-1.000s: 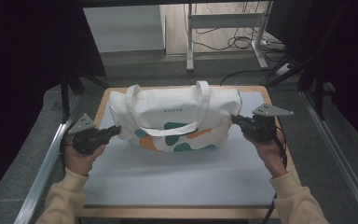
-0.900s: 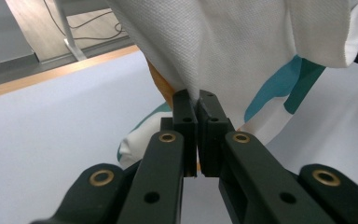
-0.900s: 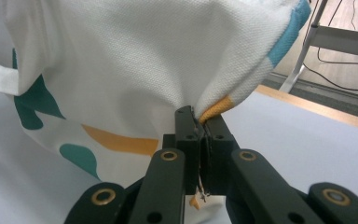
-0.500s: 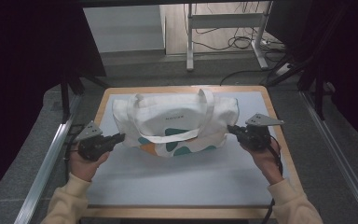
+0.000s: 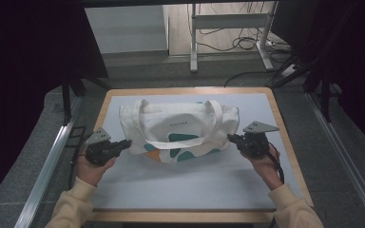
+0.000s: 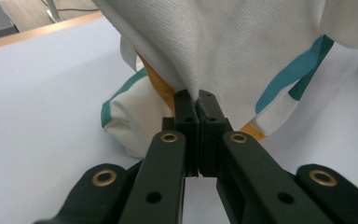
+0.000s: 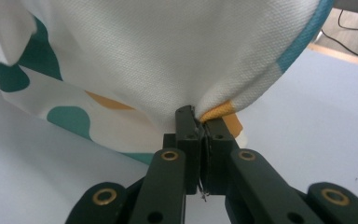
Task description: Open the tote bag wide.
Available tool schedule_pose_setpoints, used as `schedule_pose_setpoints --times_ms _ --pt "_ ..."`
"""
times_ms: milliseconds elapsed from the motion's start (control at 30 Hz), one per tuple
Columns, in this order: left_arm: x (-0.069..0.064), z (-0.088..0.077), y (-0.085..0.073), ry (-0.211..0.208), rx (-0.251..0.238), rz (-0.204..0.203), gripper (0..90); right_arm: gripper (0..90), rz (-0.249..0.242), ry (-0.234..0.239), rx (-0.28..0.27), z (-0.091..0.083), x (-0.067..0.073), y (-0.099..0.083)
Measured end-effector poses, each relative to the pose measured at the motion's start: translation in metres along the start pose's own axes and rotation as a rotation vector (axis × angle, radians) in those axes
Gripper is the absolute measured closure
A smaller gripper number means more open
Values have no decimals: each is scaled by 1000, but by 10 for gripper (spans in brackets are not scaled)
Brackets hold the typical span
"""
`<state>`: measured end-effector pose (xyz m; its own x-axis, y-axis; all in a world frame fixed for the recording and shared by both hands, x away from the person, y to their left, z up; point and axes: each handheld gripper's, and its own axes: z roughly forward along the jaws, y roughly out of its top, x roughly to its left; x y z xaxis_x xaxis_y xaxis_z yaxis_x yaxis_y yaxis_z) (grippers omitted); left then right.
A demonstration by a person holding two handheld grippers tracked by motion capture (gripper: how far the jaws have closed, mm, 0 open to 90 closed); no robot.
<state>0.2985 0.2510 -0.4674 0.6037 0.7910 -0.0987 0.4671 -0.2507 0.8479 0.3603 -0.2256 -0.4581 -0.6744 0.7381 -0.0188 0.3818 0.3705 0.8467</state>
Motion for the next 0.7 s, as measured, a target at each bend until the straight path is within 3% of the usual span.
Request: schedule_pose_setpoints --times_ms 200,333,700 --pt "-5 9 -4 31 56 46 895 866 4 -3 50 12 0 -10" --pt "0 13 -10 11 53 14 894 865 11 0 64 18 -2 -14" --pt "-4 19 -14 36 80 37 894 865 20 2 84 23 -2 -18"
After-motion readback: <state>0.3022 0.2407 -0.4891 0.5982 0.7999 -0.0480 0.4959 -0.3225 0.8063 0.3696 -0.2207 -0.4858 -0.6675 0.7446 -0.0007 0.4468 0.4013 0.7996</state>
